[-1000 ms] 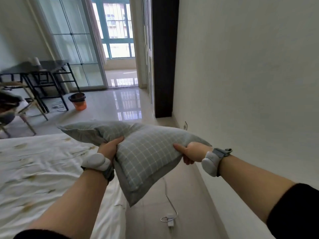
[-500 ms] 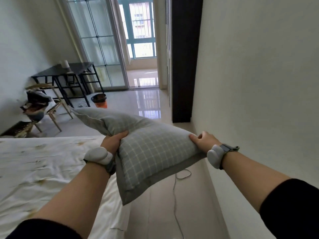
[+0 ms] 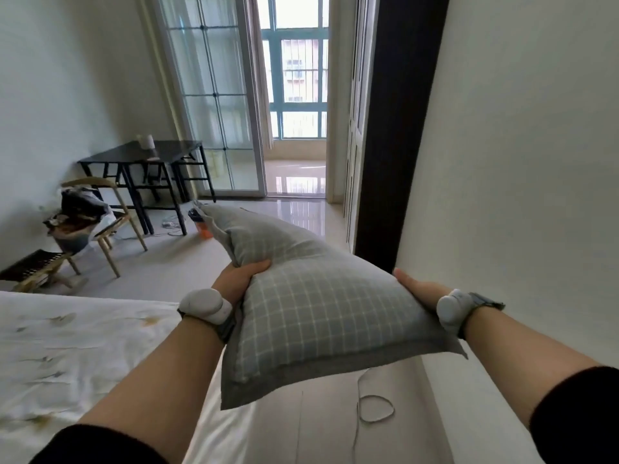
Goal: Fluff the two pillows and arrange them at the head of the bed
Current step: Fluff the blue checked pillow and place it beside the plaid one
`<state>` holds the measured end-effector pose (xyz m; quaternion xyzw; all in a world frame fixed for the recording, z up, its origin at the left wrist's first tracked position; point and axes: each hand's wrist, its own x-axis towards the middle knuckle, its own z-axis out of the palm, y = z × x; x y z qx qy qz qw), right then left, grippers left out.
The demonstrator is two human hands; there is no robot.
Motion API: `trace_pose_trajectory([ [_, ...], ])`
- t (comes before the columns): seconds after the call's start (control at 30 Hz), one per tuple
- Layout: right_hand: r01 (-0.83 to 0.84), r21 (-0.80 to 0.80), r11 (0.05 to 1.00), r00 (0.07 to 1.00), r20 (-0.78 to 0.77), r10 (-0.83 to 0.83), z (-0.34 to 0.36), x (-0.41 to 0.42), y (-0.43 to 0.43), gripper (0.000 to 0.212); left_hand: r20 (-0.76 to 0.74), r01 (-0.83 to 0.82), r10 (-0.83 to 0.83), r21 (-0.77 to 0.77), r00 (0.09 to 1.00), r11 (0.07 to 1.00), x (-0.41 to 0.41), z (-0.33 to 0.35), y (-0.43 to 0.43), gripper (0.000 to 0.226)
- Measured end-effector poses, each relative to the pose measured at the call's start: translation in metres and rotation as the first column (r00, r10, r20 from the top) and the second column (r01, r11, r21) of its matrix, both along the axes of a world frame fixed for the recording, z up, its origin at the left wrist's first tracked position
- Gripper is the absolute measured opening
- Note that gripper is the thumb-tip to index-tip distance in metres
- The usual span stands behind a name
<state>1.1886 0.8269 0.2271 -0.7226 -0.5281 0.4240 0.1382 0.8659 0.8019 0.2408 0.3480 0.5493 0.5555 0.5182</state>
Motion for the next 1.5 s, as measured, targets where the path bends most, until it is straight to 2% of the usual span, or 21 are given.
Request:
trace_pose_trajectory([
  [0.17,0.011,-0.001,1.000,0.998,-0.064,-0.011,0.017,-0.063,0.115,0.073,-0.024,0.037,-0.037,-0.009,0.999,0.999,-0.062,0.008,0.118,0.037],
  [0.4,0.026,0.120,0.992,0.991,-0.131,-0.010,0.029,-0.116,0.217,0.057,-0.083,0.023,-0.025,-0.015,0.996,1.000,-0.113,0.019,0.210,0.048],
  [0.53,-0.029,0.206,0.978,0.982,-0.175,0.066,0.029,-0.138,0.289,0.046,-0.132,-0.021,0.021,-0.004,0.991,1.000,-0.134,0.016,0.261,0.048],
  [0.7,-0.084,0.248,0.965,0.988,-0.106,0.113,0.018,-0.162,0.381,0.048,-0.188,-0.092,0.092,0.011,0.978,0.996,-0.153,0.008,0.325,0.050],
  [0.83,-0.200,0.310,0.929,0.970,-0.072,0.233,0.012,-0.184,0.481,0.027,-0.251,-0.194,0.190,0.006,0.949,0.981,-0.167,0.000,0.400,0.053],
  [0.93,-0.260,0.381,0.887,0.955,-0.032,0.294,0.015,-0.203,0.546,0.030,-0.327,-0.247,0.224,-0.031,0.918,0.968,-0.181,0.003,0.443,0.053],
  [1.0,-0.323,0.384,0.865,0.933,-0.022,0.358,0.019,-0.222,0.598,0.038,-0.383,-0.343,0.303,-0.039,0.873,0.939,-0.194,0.002,0.479,0.053],
  [1.17,-0.457,0.437,0.775,0.859,-0.010,0.513,0.033,-0.295,0.691,0.053,-0.390,-0.524,0.462,-0.062,0.796,0.850,-0.237,-0.001,0.528,0.052],
  [1.3,-0.542,0.470,0.696,0.799,0.033,0.600,0.029,-0.362,0.741,0.054,-0.432,-0.632,0.548,-0.068,0.716,0.772,-0.282,-0.009,0.552,0.054],
  [1.5,-0.644,0.464,0.609,0.720,0.097,0.687,0.016,-0.471,0.813,0.056,-0.467,-0.703,0.595,-0.083,0.654,0.707,-0.368,-0.029,0.602,0.056],
])
